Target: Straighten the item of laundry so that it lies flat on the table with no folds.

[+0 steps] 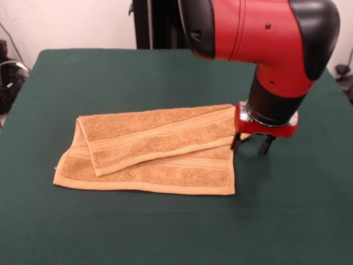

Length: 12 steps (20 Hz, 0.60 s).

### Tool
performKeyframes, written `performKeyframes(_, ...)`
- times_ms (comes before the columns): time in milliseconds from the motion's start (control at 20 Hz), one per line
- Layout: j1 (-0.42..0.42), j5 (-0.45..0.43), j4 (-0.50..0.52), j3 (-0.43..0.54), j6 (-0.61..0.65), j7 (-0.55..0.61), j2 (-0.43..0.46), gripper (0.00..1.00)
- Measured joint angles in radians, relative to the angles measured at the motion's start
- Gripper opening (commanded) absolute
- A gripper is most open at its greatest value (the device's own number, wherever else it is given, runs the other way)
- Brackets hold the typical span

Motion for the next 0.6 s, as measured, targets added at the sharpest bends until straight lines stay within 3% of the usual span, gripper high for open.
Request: performKeyframes(600, 0.002, 0.022, 0.108, 0.006, 0.000, 0.000, -0.084, 1.00)
